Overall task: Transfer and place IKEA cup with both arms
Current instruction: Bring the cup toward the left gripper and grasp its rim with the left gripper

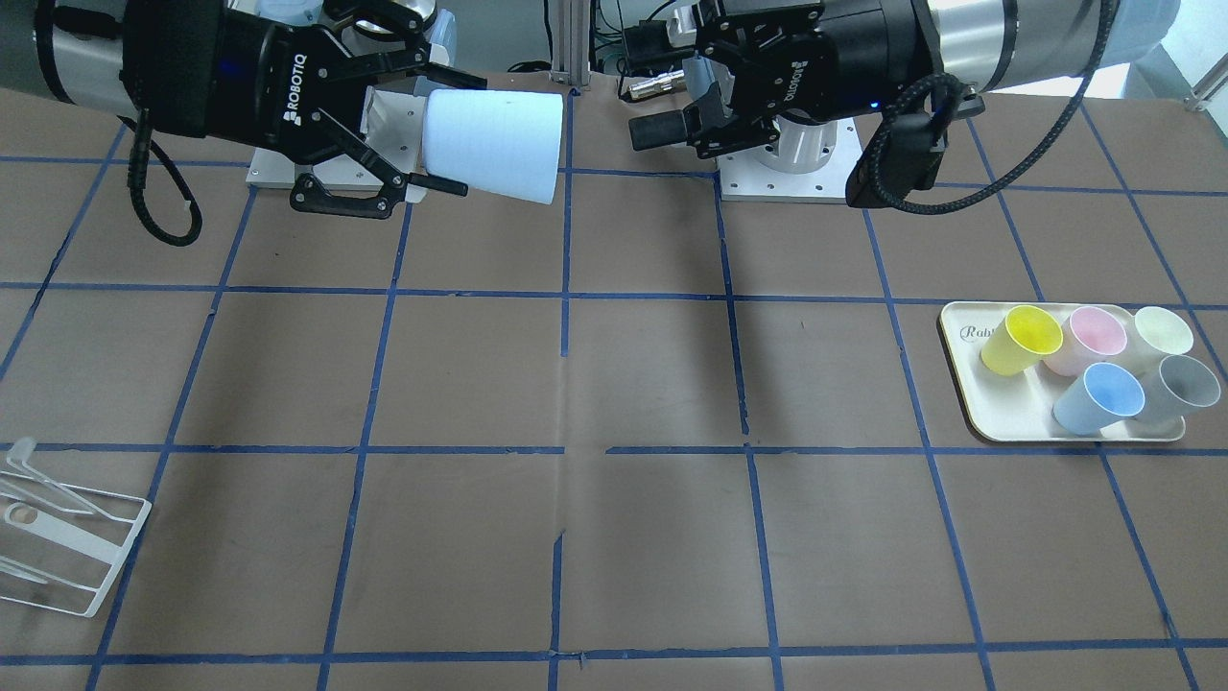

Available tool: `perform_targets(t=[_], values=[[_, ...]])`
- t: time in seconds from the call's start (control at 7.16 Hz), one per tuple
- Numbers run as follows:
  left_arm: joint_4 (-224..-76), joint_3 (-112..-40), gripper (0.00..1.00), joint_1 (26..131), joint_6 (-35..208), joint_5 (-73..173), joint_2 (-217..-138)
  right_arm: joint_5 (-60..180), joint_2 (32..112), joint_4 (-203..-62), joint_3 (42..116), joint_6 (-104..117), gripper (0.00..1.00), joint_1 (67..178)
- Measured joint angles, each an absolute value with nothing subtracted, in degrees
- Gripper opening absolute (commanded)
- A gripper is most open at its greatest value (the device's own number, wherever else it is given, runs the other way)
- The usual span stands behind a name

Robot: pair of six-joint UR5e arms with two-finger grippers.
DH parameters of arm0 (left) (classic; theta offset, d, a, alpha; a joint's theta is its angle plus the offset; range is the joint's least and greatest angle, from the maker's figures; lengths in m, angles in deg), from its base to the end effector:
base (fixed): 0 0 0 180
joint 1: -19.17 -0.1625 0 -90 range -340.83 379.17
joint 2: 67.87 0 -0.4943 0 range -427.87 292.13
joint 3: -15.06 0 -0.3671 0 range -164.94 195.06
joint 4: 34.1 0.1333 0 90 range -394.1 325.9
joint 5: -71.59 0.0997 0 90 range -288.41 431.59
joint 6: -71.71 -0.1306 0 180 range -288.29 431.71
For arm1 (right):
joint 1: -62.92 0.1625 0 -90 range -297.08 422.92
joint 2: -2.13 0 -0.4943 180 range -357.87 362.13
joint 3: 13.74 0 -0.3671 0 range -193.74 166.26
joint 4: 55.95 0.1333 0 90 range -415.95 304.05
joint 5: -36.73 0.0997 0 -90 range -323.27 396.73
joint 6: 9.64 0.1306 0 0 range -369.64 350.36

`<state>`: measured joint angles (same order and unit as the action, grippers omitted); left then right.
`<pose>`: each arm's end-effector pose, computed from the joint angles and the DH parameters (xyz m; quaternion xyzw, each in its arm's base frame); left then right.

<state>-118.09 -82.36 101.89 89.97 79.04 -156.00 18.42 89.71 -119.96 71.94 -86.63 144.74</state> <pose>-0.2038 -0.4788 0.6049 0.1635 -0.7335 -0.0601 0.6569 0.1889 -0.4939 0.5904 -0.3471 0.7231 -0.2630 0.5361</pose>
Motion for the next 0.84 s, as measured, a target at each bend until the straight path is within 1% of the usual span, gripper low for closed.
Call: perform_targets(t=[0.42,0.84], values=[[-114.3,-85.3,1.0,102.3,90.4,73.5,-157.0,19.7,90.7,-119.9,71.9,-86.2,0.53,145.1],[-111.9,-85.1,0.99,102.5,91.5,70.4,-158.2,19.8,90.7,-120.0,71.9,-85.9,0.53,146.6]])
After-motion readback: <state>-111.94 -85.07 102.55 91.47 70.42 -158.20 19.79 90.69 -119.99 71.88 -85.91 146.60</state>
